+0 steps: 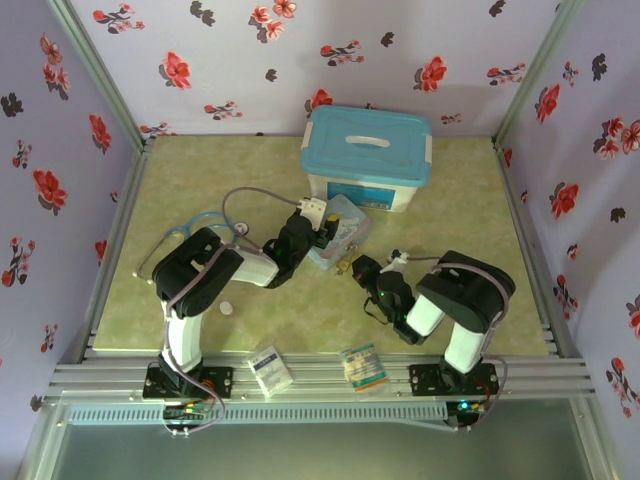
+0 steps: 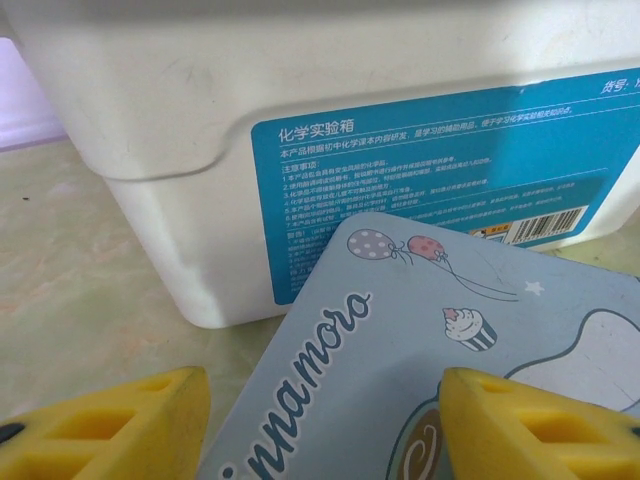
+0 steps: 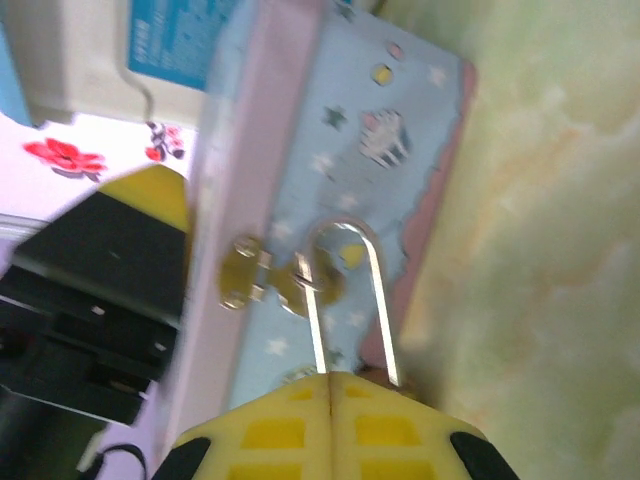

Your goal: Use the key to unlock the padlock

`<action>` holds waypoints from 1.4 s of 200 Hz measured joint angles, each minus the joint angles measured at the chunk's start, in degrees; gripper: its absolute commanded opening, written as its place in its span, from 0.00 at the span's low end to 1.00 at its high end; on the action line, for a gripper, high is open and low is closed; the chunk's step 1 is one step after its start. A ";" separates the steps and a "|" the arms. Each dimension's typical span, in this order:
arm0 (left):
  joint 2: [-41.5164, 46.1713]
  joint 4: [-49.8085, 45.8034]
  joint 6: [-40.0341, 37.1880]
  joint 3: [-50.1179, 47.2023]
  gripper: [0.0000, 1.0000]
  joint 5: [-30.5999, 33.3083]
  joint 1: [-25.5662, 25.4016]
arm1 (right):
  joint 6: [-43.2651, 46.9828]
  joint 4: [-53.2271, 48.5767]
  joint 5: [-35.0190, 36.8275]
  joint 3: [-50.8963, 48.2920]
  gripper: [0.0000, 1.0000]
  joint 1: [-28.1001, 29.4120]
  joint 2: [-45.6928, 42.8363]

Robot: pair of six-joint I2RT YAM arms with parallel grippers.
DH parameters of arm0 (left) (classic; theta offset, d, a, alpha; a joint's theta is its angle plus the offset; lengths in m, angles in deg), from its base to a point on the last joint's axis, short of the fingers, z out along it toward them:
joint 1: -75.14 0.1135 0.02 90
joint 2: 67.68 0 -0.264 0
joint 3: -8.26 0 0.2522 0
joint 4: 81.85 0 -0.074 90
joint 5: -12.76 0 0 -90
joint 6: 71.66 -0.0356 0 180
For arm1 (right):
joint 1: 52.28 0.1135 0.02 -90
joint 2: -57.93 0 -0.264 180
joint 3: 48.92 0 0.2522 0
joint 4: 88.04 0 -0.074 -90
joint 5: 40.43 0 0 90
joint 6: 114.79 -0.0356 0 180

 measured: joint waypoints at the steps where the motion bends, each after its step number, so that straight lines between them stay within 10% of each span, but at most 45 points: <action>1: 0.00 0.00 0.00 -0.04 0.63 0.00 0.00 | 0.04 -0.09 0.04 0.00 0.00 -0.02 -0.07; 20: 0.57 -0.13 0.04 -0.66 0.64 -0.17 0.00 | 1.42 -2.67 0.81 -0.63 0.00 -1.44 -1.70; 58: 2.73 -4.24 0.26 -0.94 0.67 -0.63 0.00 | 11.93 -24.63 -5.95 0.76 0.51 -7.91 -12.72; 132: 4.61 -18.14 0.26 4.55 0.68 -2.38 0.42 | 43.32 -63.69 -9.86 11.43 0.57 -5.75 -26.23; 280: 4.09 -17.64 1.09 4.76 0.65 -2.78 0.66 | 53.83 -49.07 3.21 10.32 0.59 6.16 -11.43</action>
